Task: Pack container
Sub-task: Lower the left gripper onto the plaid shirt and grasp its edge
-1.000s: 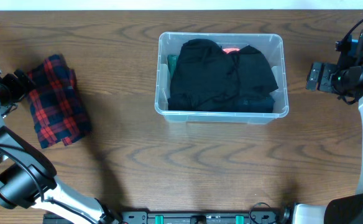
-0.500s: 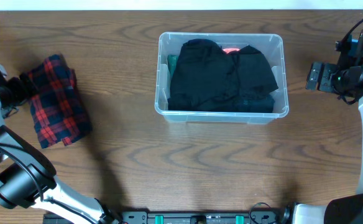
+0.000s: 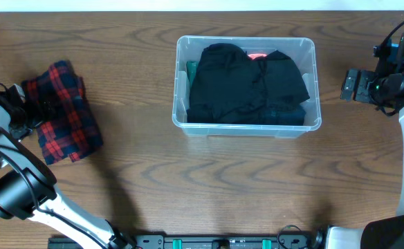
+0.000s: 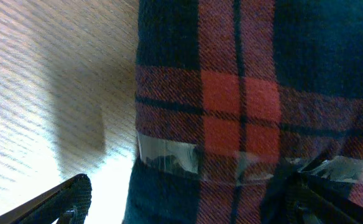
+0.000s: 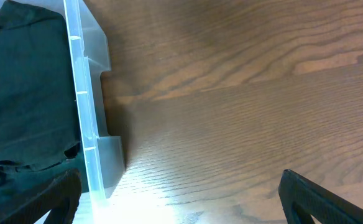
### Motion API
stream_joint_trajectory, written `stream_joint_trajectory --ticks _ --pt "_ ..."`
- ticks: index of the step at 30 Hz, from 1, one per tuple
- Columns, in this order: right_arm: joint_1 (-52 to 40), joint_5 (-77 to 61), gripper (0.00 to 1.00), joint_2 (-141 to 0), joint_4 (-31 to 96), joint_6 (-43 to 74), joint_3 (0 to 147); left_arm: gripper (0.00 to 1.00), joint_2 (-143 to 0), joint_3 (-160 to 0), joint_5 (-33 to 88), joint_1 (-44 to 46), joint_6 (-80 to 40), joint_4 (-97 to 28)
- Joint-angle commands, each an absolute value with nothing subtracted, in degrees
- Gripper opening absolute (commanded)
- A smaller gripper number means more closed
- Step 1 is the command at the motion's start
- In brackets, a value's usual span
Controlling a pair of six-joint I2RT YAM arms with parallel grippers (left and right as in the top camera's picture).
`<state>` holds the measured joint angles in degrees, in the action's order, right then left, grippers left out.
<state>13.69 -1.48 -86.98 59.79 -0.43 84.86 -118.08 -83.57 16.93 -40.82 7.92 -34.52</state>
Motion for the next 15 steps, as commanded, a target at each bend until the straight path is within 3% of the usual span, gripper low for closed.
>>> stream_joint_trajectory --ticks 1,7,15 --pt "14.0 -1.3 0.99 -87.0 59.8 0.2 85.0 0.98 -122.7 -83.0 15.8 -41.1 9.4 -34.8" --pt "14.0 -1.3 0.99 -87.0 59.8 0.2 85.0 0.99 -125.7 -83.0 15.9 -41.1 9.4 -35.0" --pt "14.0 -1.3 0.99 -87.0 59.8 0.2 85.0 0.86 -126.0 -82.7 15.9 -41.1 9.4 -35.7"
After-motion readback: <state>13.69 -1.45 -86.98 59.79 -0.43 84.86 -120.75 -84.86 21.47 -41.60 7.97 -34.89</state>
